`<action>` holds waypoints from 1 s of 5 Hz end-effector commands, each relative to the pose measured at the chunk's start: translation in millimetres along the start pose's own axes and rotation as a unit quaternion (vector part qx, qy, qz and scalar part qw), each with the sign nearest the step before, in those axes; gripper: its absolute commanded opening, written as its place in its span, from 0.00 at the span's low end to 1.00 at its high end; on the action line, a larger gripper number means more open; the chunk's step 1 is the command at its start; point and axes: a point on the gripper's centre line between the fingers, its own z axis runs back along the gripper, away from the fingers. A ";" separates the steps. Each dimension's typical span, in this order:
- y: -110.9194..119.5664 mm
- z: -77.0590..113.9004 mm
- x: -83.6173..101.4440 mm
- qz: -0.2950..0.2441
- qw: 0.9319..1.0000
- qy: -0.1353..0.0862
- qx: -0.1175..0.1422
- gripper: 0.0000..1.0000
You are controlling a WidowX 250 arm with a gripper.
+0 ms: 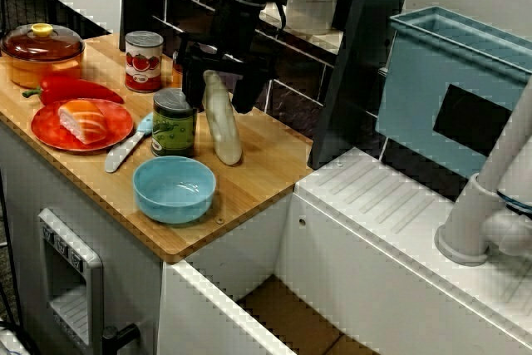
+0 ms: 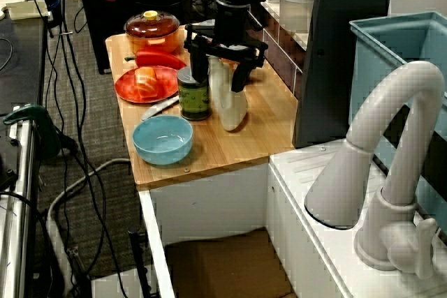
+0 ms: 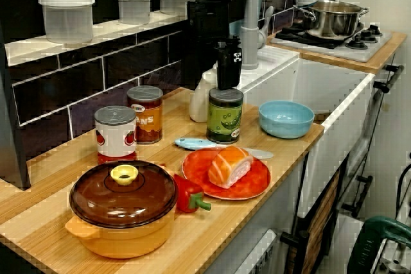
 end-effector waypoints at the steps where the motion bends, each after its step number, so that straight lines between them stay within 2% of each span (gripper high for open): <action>1: -3.5 16.5 5.5 0.006 1.000 -0.001 -0.027 0.00; 3: -5.4 21.1 3.6 -0.007 0.999 -0.004 -0.038 0.00; 5: 2.3 46.7 3.7 -0.008 0.998 -0.007 -0.064 0.00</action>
